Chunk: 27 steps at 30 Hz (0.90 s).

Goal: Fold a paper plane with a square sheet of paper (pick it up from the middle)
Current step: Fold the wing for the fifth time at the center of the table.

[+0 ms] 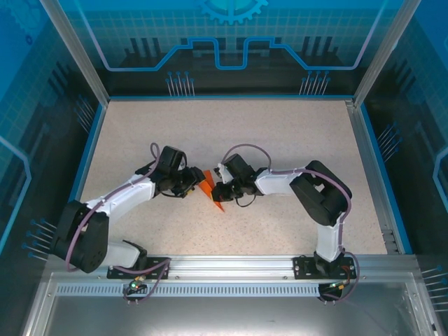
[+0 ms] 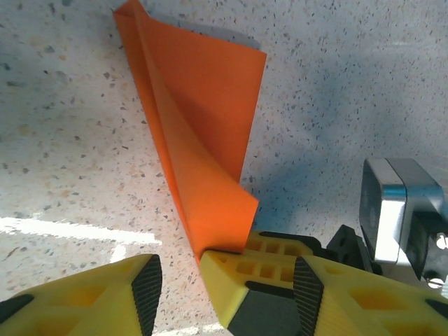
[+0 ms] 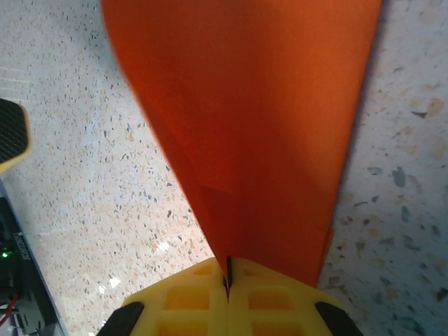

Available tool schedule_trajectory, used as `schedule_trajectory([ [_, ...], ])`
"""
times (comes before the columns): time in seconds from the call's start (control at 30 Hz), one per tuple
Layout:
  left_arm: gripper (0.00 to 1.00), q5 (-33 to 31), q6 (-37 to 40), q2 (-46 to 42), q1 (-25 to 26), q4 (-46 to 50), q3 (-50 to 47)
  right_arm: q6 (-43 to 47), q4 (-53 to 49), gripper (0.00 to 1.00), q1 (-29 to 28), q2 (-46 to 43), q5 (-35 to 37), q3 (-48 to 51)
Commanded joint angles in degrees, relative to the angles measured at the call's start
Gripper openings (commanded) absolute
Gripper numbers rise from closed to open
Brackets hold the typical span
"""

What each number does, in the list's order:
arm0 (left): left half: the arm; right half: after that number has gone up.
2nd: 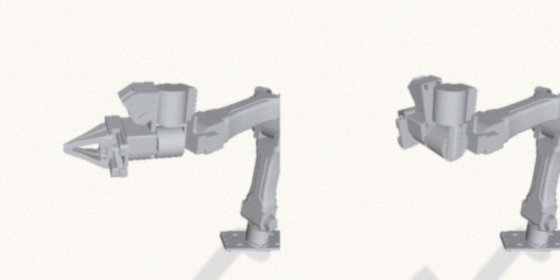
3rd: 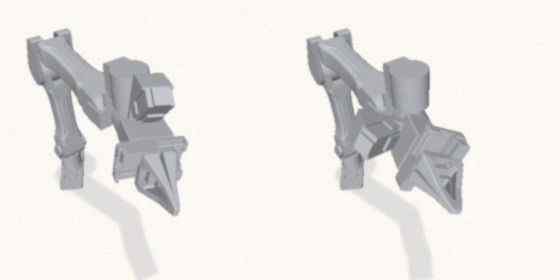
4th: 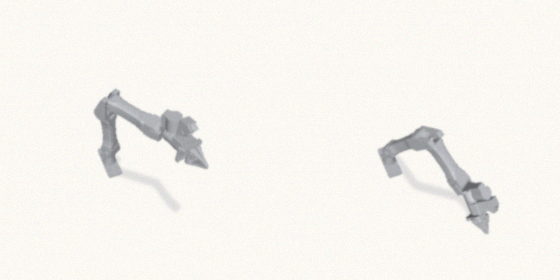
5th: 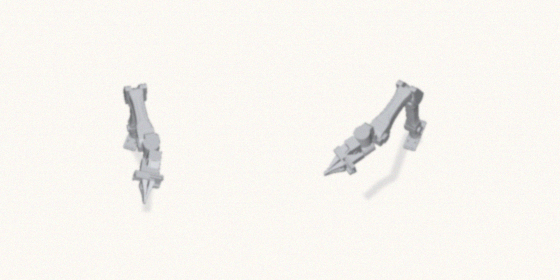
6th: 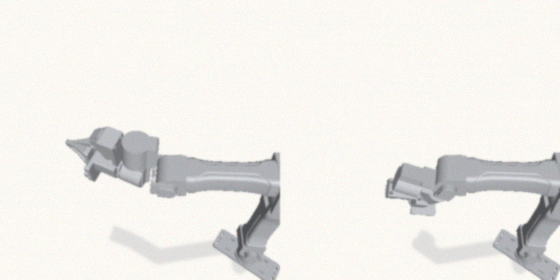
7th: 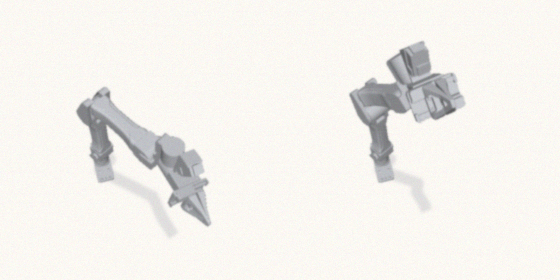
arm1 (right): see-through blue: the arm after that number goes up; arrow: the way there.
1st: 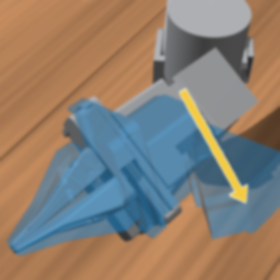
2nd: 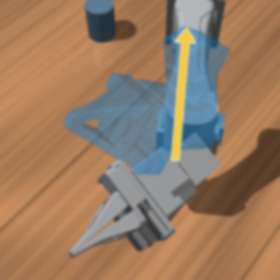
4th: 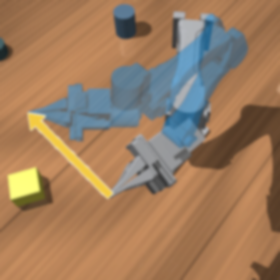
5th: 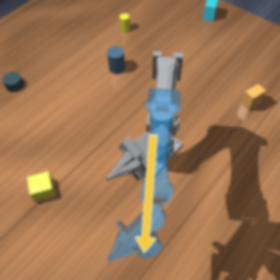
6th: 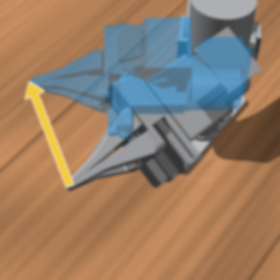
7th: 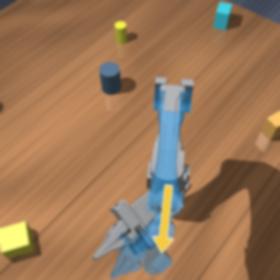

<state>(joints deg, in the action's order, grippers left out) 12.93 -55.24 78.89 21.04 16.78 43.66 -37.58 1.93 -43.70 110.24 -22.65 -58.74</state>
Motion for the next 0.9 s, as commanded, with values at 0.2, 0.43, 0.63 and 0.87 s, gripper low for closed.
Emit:
schedule_trajectory([
  [0.2,0.54,4.56,0.31,3.92,-0.56,-5.63,0.35,-9.55,4.22,0.00,2.29,3.11,-5.27,0.13],
  [0.43,0.54,7.71,0.27,6.56,-0.56,-10.62,0.30,-14.51,7.47,0.00,3.71,3.92,-8.70,0.94],
  [0.63,0.55,9.92,-1.65,7.85,-0.56,-18.02,-0.99,-15.79,6.69,0.00,4.16,5.32,-10.07,0.09],
  [0.87,0.55,9.32,-2.51,9.99,-0.60,-24.20,-3.14,-16.50,6.20,0.00,4.76,5.33,-10.70,-0.30],
])
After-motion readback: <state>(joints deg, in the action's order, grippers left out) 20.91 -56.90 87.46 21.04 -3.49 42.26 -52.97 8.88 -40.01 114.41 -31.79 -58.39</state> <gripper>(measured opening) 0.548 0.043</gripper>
